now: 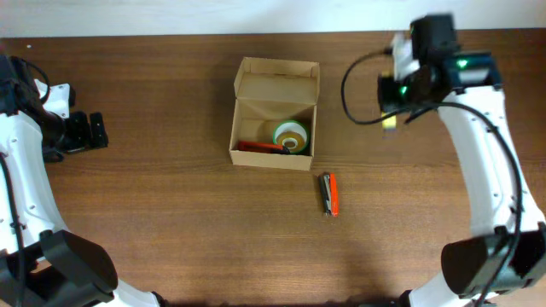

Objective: Pack container
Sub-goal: 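Carry the yellow highlighter into the box and lower it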

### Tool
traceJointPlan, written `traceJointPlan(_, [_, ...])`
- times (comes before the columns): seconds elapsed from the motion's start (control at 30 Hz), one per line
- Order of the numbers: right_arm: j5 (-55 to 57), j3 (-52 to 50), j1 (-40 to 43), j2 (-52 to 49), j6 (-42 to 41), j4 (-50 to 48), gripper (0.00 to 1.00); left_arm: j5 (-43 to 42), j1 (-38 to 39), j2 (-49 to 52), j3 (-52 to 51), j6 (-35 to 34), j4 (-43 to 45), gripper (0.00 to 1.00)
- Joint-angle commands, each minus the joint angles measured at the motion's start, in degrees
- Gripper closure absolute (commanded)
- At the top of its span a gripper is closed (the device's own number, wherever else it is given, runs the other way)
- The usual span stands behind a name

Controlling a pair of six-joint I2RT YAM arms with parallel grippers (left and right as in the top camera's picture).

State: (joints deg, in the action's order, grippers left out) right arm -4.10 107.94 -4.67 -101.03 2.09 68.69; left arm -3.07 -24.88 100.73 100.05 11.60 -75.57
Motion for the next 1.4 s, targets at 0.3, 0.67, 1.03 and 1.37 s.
traceJointPlan(0.3, [-0.87,19.65,-10.73,-7.19,11.23,2.67,0.97,-0.59,-0.15,-0.57,-0.04,0.94,0.15,0.0])
traceJointPlan(0.67, [1.95,19.65,-23.39,-19.63,26.86,4.94,0.97,-0.59,-0.15,-0.57,-0.04,0.94,0.15,0.0])
traceJointPlan(1.03, [1.29,19.63,-28.3,-26.75,37.42,6.99,0.97,-0.59,-0.15,-0.57,-0.04,0.94,0.15,0.0])
traceJointPlan(1.37, [0.35,19.63,-28.37,-30.64,42.73,7.3,0.97,-0.59,-0.15,-0.57,-0.04,0.94,0.15,0.0])
